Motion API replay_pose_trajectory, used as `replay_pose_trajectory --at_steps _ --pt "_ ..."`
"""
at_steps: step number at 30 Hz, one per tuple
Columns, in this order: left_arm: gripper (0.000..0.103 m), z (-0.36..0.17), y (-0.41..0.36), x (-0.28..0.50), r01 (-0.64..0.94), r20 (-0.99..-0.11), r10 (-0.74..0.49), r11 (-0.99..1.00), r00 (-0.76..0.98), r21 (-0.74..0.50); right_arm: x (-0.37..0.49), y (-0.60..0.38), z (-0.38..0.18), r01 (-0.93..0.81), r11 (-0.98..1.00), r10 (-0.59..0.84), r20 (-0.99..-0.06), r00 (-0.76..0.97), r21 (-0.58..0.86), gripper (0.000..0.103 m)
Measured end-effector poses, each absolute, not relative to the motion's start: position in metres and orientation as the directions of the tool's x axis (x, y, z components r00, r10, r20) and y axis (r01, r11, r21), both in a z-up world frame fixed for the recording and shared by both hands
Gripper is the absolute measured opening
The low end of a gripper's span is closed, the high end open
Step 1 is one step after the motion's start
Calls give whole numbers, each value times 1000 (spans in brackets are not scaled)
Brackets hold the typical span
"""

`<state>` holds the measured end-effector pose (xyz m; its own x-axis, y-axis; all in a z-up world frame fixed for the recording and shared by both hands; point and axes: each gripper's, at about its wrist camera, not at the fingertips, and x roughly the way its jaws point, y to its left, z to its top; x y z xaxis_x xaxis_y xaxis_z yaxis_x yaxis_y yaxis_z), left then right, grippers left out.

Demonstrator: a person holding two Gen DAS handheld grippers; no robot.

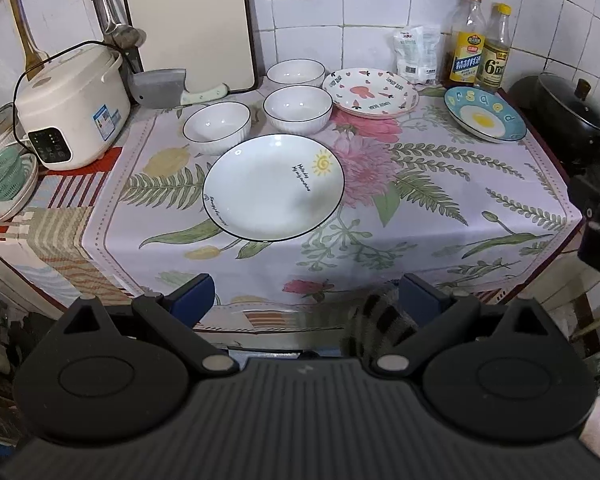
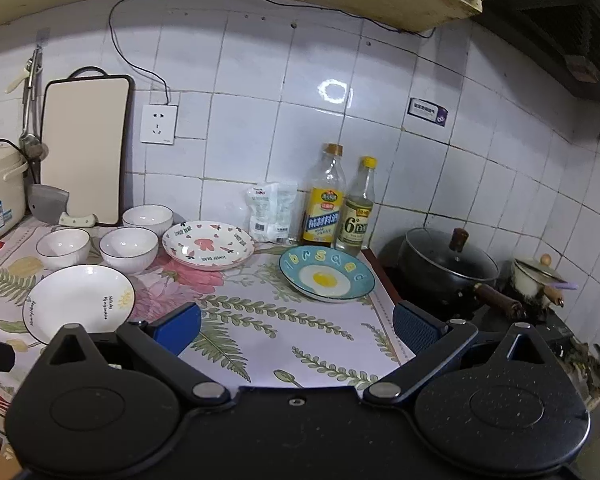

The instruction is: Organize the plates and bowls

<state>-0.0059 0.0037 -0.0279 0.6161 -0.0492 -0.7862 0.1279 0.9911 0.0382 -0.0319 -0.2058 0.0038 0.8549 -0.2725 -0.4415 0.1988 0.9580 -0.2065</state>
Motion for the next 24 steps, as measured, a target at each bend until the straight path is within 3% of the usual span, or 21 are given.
replay_pose_trajectory --at_steps 13,19,24 --pt "100 -13 38 17 106 -740 -61 994 669 14 -6 -214 12 132 983 -177 -466 867 -127 103" --pt "100 -23 66 43 -3 -662 28 999 749 39 13 -204 -1 -77 996 53 -438 897 -39 103" --pt "100 -42 85 78 22 -691 -7 1000 723 13 47 -186 -27 -218 974 224 -416 881 64 103"
